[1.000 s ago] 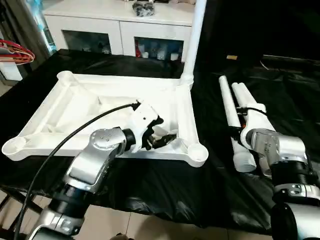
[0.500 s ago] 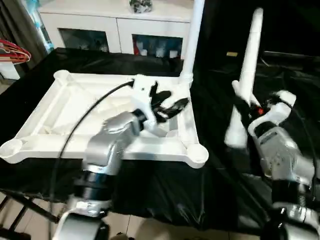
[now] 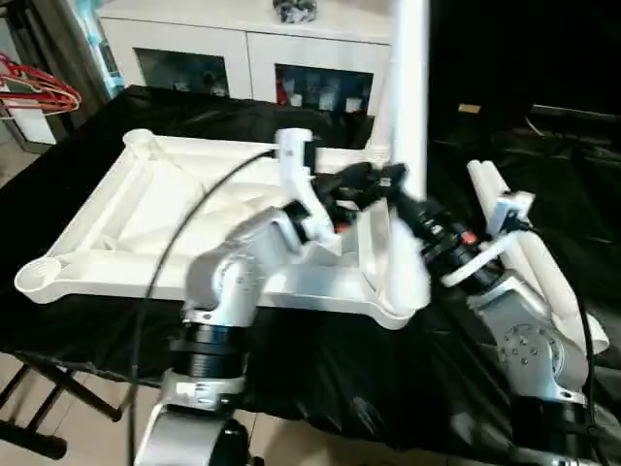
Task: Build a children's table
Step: Pick table leg
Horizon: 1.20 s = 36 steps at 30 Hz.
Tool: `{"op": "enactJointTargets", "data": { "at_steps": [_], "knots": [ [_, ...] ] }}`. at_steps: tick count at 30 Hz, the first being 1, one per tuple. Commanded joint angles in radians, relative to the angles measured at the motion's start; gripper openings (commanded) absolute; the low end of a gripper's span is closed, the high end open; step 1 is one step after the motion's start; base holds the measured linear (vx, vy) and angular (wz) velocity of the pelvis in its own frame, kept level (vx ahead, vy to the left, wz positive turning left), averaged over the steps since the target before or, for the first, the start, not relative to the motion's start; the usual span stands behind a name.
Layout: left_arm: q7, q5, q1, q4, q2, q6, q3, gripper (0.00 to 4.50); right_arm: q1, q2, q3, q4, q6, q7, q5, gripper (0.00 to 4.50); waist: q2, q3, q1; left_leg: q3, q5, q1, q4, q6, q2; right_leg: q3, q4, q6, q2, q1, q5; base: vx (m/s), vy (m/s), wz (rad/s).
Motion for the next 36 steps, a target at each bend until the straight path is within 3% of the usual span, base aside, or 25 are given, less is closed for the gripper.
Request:
{"op": "enactJointTargets", "data": {
  "at_steps": [1, 10, 12, 16, 22, 36],
  "knots": [
    [-0.01, -0.04, -0.022, 0.002, -0.014, 0.018, 0.006, 3.5, 0.009, -0.024, 0.019, -0.025, 0.005, 0.022, -0.001, 1.78, -0.021, -0.068, 0.004, -0.019, -0.149, 0.011, -0.067, 0.053, 0.036, 0.041, -0.086, -0.147, -0.066, 0.051, -0.299, 0.0, 0.0, 0.0],
    [0.031, -0.078, -0.047, 0.018, -0.046, -0.012, 0.052, 3.5, -0.004, -0.036, 0.064, -0.01, 0.002, 0.041, -0.006, 1.78, -0.033, -0.067, 0.003, -0.02, -0.131, 0.009, -0.067, 0.058, 0.037, 0.041, -0.084, -0.139, -0.066, 0.051, -0.288, 0.0, 0.0, 0.0],
    [0.043, -0.087, -0.047, 0.013, -0.042, -0.017, 0.057, 3.21, -0.007, -0.037, 0.073, -0.005, -0.003, 0.041, -0.008, 1.78, -0.036, -0.067, 0.004, -0.02, -0.129, 0.008, -0.067, 0.058, 0.037, 0.041, -0.083, -0.141, -0.066, 0.052, -0.278, 0.0, 0.0, 0.0],
    [0.046, -0.095, -0.039, 0.003, -0.035, -0.011, 0.053, 3.01, -0.011, -0.033, 0.082, -0.002, -0.009, 0.037, -0.009, 1.78, -0.034, -0.067, 0.006, -0.02, -0.123, 0.01, -0.067, 0.054, 0.038, 0.042, -0.079, -0.151, -0.066, 0.051, -0.247, 0.0, 0.0, 0.0],
    [0.077, -0.097, -0.037, 0.015, -0.054, -0.015, 0.064, 2.29, -0.032, -0.022, 0.081, 0.015, -0.018, 0.019, -0.003, 1.78, -0.029, -0.066, 0.005, -0.02, -0.133, 0.012, -0.068, 0.043, 0.039, 0.042, -0.079, -0.167, -0.066, 0.053, -0.222, 0.0, 0.0, 0.0],
    [0.087, -0.116, -0.054, 0.036, -0.048, -0.029, 0.057, 1.82, -0.033, -0.018, 0.09, 0.013, -0.036, -0.003, -0.012, 1.78, -0.019, -0.067, 0.004, -0.022, -0.145, 0.014, -0.069, 0.033, 0.039, 0.042, -0.075, -0.184, -0.064, 0.057, -0.182, 0.0, 0.0, 0.0]
  ]
}}
